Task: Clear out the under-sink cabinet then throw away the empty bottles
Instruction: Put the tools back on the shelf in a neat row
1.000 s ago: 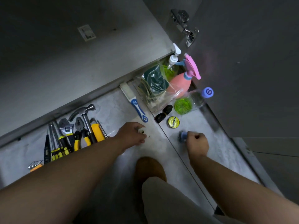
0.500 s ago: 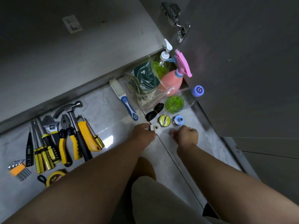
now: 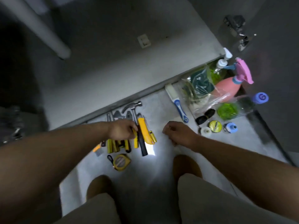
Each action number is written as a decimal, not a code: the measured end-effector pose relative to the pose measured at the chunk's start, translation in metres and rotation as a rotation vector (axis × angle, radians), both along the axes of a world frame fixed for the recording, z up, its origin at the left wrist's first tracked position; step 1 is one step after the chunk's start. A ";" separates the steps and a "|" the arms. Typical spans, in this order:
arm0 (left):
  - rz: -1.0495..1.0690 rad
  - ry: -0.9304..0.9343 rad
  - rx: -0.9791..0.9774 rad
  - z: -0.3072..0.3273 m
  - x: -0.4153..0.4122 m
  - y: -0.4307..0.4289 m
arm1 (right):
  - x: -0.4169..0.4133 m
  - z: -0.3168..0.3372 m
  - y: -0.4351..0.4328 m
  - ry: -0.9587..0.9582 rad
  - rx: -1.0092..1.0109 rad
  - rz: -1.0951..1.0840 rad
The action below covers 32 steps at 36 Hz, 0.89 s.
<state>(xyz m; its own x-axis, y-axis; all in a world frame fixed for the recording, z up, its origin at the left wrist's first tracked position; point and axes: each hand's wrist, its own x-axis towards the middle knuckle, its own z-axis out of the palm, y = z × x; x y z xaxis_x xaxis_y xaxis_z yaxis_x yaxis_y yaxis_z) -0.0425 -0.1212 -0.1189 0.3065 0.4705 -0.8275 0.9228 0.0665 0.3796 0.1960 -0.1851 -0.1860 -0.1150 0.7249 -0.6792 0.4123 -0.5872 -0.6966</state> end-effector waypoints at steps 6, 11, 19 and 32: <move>0.226 0.125 0.098 0.020 -0.094 0.002 | -0.034 0.012 0.046 -0.148 -0.006 0.322; 0.654 0.191 0.148 -0.027 -0.133 -0.036 | -0.060 -0.008 0.047 -0.284 -0.091 0.448; 0.974 0.054 0.129 -0.069 -0.141 -0.091 | -0.087 -0.021 0.016 -0.403 0.290 0.557; 0.560 0.232 0.272 -0.088 -0.146 -0.101 | -0.157 -0.013 -0.035 -0.261 0.535 1.270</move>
